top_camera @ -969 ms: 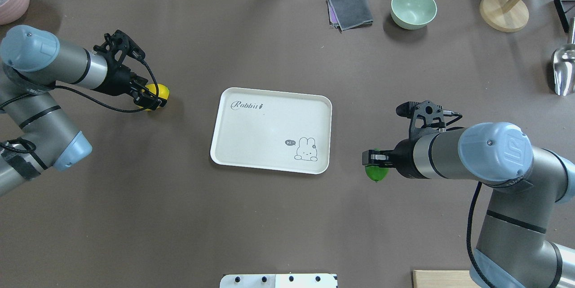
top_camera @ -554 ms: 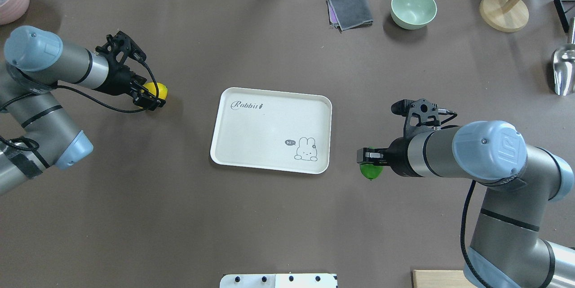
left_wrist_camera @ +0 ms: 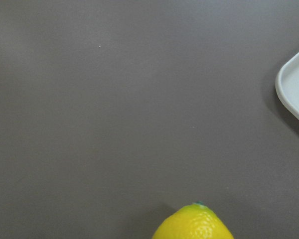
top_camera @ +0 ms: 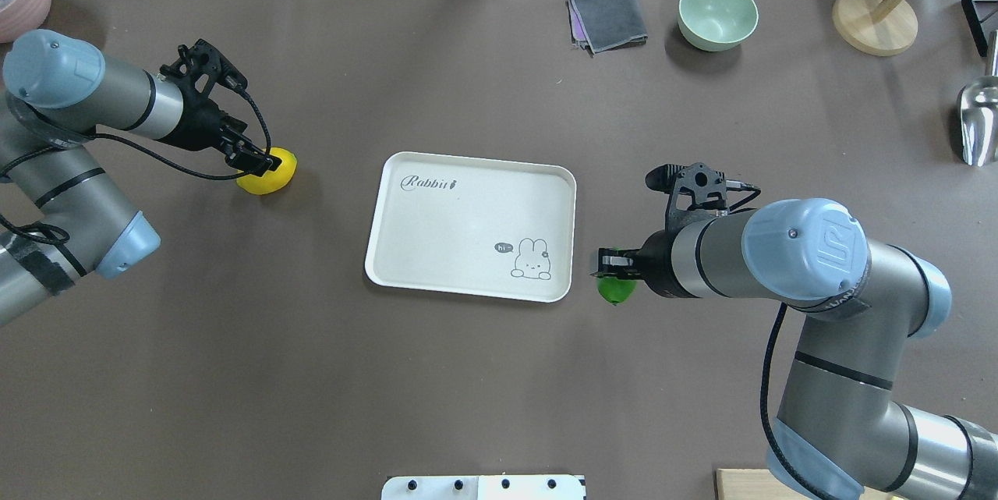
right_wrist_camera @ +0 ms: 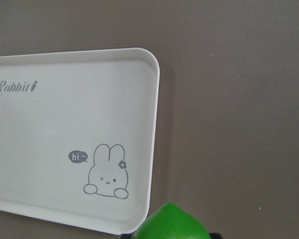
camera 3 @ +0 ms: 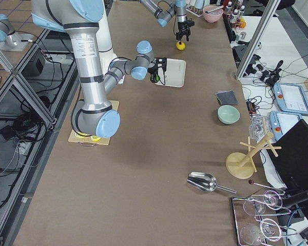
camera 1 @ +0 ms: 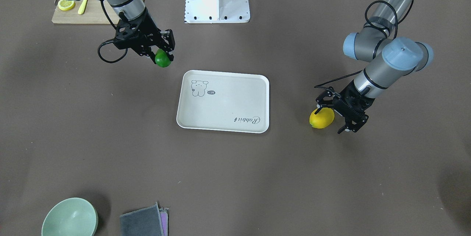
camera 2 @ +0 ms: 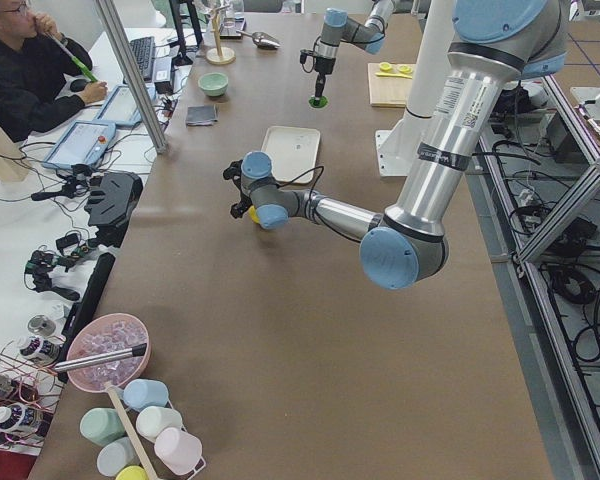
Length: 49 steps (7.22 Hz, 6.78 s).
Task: Place all lemons on tray
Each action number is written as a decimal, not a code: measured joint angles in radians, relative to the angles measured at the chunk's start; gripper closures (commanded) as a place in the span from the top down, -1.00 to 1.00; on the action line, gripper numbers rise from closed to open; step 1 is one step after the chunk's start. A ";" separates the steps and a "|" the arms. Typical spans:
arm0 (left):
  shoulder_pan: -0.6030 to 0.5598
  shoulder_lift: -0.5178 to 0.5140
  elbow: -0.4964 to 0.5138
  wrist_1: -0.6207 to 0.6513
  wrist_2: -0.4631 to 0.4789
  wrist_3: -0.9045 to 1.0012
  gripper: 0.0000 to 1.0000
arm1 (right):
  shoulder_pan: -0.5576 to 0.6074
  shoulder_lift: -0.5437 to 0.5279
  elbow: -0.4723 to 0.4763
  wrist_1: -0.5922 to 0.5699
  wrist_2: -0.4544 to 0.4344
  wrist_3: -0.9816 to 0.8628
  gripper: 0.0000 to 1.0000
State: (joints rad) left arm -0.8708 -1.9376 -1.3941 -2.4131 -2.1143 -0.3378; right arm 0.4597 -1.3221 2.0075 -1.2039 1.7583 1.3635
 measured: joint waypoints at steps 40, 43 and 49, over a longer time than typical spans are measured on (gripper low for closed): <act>-0.071 -0.086 -0.117 0.057 0.165 -0.533 0.96 | 0.434 -0.058 -0.126 -0.031 0.237 -0.407 1.00; -0.099 0.011 -0.061 -0.069 0.273 -0.500 0.96 | 0.556 -0.179 -0.146 -0.053 0.273 -0.659 1.00; -0.430 0.106 -0.030 0.195 -0.129 -0.142 0.96 | 0.914 -0.444 -0.156 -0.128 0.538 -1.190 1.00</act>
State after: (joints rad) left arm -1.3012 -1.8313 -1.4237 -2.2182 -2.2435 -0.4795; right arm 1.3735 -1.7662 1.8512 -1.3322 2.2962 0.1735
